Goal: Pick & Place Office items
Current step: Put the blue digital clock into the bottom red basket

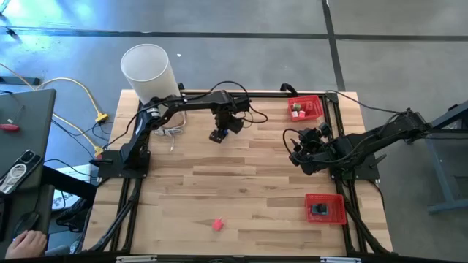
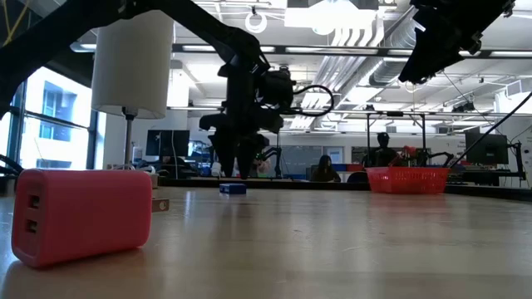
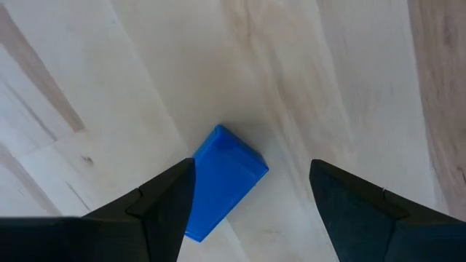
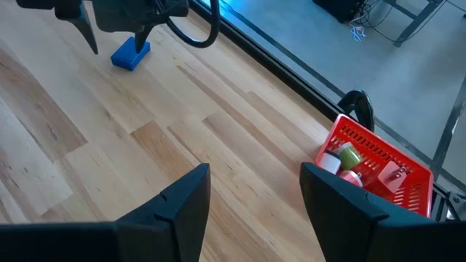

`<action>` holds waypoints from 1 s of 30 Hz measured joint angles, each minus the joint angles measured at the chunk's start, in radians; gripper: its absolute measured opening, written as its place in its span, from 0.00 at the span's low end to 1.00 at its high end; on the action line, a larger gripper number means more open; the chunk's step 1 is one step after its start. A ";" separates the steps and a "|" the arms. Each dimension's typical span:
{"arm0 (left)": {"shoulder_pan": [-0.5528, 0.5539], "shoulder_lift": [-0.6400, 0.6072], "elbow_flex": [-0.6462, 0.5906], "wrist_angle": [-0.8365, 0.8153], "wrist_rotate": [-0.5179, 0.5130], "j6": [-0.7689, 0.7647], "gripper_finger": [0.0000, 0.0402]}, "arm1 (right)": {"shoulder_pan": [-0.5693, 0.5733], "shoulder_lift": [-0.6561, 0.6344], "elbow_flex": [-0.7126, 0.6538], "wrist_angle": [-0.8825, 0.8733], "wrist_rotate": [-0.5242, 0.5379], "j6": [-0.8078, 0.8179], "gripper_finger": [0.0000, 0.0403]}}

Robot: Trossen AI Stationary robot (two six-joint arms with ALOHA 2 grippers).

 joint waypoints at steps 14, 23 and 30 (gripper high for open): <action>0.013 0.000 -0.020 0.007 -0.002 -0.002 0.66 | 0.000 0.000 0.000 0.000 0.025 0.000 0.50; 0.013 -0.005 -0.064 0.052 -0.018 0.000 0.66 | 0.000 0.000 0.000 0.000 0.026 0.000 0.50; 0.013 -0.005 -0.064 0.077 -0.020 0.001 0.66 | 0.000 0.000 0.000 0.000 0.026 0.000 0.50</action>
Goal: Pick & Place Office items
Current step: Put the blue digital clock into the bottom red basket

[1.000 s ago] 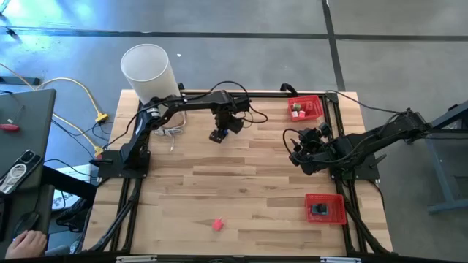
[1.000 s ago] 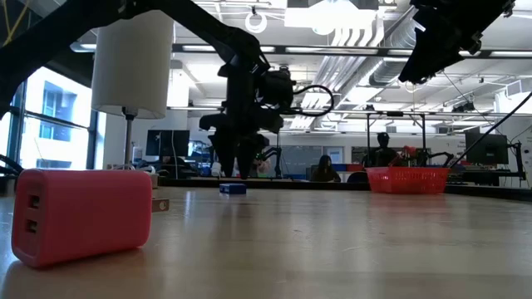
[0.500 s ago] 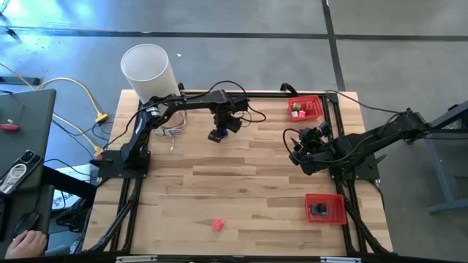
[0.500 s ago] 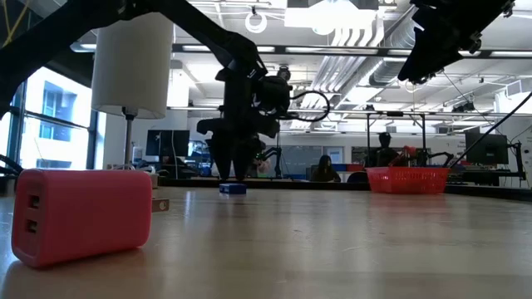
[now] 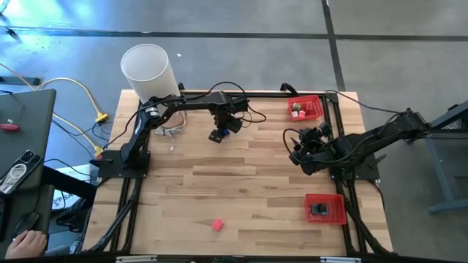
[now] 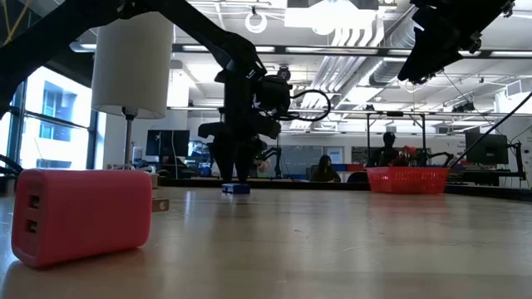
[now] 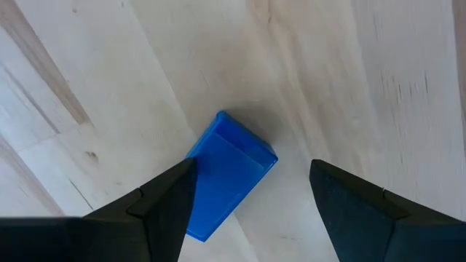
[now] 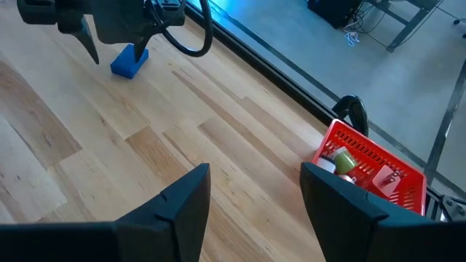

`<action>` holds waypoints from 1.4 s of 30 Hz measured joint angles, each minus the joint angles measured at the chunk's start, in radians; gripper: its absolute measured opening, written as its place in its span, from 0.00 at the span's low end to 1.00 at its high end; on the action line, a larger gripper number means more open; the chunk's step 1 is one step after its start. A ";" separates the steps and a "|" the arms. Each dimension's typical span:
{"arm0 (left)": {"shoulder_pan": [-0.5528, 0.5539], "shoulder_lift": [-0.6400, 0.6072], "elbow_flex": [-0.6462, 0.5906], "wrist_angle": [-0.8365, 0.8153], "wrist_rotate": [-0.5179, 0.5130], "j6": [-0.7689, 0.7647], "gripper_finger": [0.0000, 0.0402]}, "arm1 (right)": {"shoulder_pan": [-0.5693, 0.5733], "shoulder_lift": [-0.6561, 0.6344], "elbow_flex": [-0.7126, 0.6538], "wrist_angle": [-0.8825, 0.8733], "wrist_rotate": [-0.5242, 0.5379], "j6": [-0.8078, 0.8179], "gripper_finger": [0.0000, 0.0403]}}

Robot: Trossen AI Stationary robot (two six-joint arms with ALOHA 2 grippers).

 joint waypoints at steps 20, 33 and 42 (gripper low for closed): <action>-0.024 -0.004 -0.001 0.017 -0.027 0.012 0.66 | 0.000 0.000 0.000 0.000 0.008 -0.008 0.50; -0.043 -0.029 -0.003 0.000 -0.027 0.011 0.66 | 0.000 0.000 0.000 0.000 0.021 -0.026 0.50; -0.041 -0.039 -0.003 0.025 -0.026 0.039 0.66 | 0.000 0.000 0.000 0.007 0.026 -0.026 0.50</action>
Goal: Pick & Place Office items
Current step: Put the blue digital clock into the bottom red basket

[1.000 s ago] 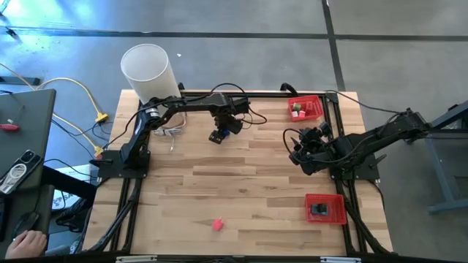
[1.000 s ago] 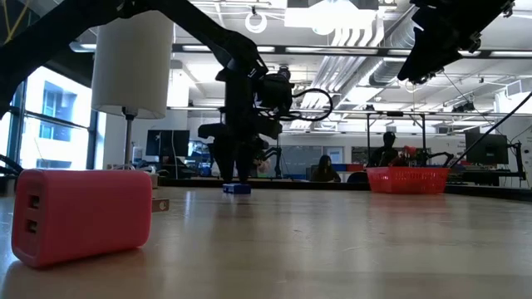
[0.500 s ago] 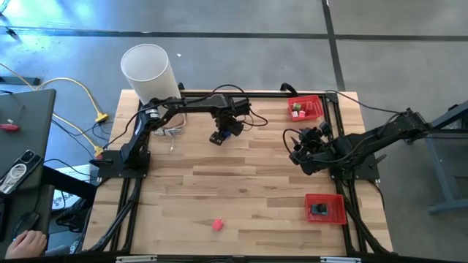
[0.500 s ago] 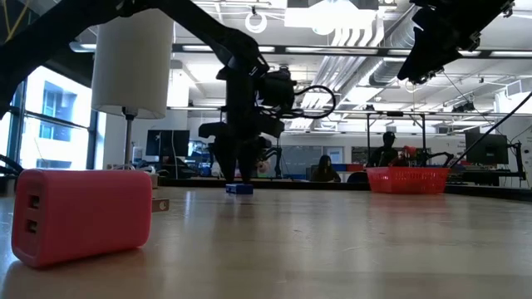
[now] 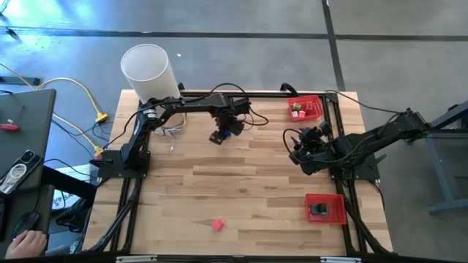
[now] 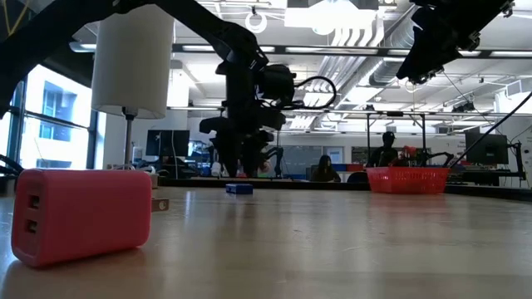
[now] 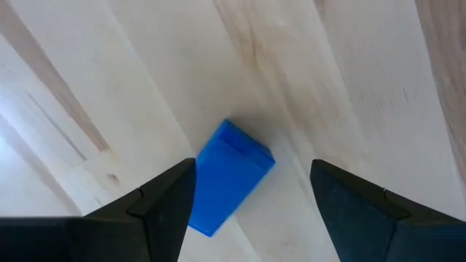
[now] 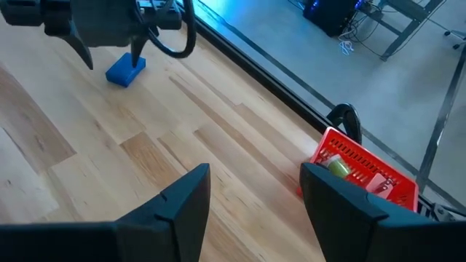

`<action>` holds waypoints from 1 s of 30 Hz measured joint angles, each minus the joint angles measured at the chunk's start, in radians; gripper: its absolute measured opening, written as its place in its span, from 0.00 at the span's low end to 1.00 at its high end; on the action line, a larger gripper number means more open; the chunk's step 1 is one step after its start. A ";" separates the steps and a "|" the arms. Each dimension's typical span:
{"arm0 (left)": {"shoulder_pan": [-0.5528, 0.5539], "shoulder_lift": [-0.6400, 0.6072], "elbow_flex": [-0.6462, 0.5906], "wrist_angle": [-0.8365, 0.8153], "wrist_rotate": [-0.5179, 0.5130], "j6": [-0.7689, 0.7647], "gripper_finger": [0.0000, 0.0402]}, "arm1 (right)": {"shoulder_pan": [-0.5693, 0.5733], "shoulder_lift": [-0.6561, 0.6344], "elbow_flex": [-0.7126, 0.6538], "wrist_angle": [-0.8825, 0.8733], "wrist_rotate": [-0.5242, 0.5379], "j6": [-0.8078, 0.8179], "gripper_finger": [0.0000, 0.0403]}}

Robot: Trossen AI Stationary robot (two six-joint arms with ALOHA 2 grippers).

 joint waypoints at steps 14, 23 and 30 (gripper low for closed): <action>0.003 0.014 -0.006 0.013 0.000 0.004 0.66 | 0.000 0.000 0.000 0.009 0.000 -0.007 0.50; 0.010 0.014 -0.035 0.031 -0.019 0.018 0.66 | 0.000 0.000 0.000 0.009 0.000 -0.007 0.50; 0.010 0.013 -0.063 0.093 -0.019 0.019 0.66 | -0.001 0.000 0.000 0.009 0.001 -0.007 0.50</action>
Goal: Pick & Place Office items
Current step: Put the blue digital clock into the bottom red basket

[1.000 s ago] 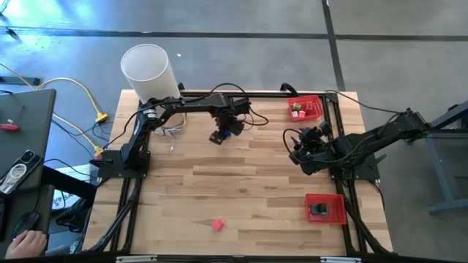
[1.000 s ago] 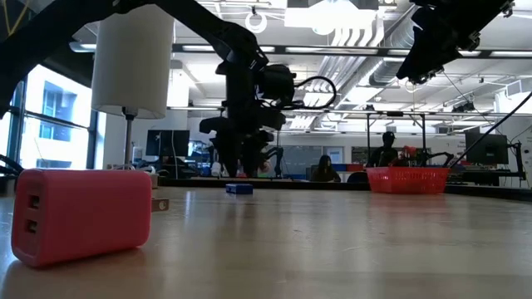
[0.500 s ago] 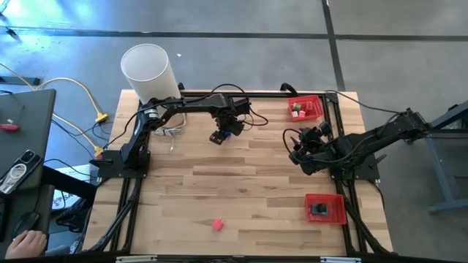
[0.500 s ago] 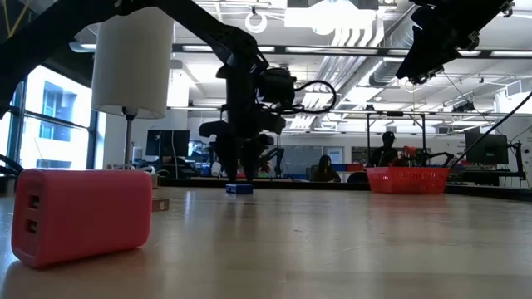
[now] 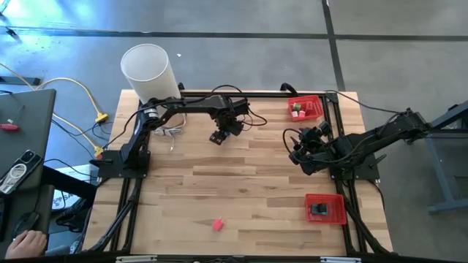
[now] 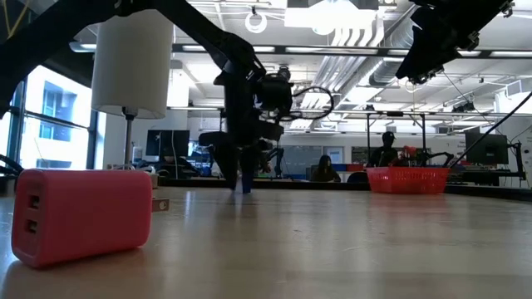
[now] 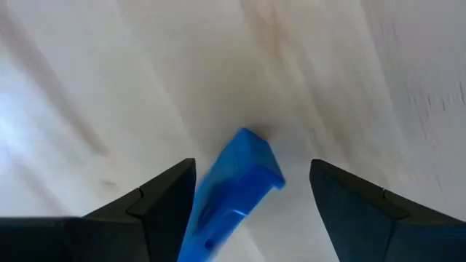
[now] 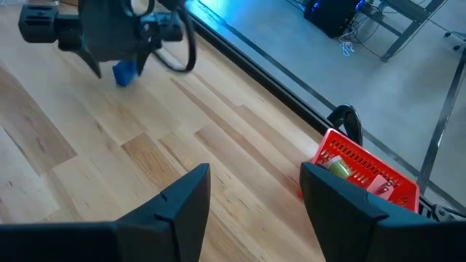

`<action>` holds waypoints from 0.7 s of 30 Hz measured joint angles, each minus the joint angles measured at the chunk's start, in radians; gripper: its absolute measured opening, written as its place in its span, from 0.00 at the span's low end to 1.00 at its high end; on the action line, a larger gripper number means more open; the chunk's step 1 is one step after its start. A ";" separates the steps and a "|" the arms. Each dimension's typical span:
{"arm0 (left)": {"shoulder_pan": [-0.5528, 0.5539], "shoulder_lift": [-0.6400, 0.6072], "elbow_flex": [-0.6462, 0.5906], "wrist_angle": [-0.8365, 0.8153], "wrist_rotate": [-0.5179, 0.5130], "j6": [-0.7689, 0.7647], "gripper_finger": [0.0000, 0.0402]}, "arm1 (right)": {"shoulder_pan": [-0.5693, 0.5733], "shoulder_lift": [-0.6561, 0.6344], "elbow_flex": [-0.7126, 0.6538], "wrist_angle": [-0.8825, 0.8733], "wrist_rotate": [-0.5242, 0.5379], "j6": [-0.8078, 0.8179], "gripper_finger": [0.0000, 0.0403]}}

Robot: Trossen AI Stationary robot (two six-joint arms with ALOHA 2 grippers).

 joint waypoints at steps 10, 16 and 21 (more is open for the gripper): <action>0.004 0.003 -0.002 0.005 0.001 0.006 0.66 | 0.000 0.000 0.000 0.004 0.003 0.000 0.50; 0.014 0.003 -0.008 0.003 0.006 -0.055 0.66 | 0.000 0.000 0.000 0.004 0.003 0.000 0.50; 0.028 0.003 -0.008 0.001 0.029 -0.119 0.66 | 0.000 0.000 0.000 0.008 0.003 0.000 0.50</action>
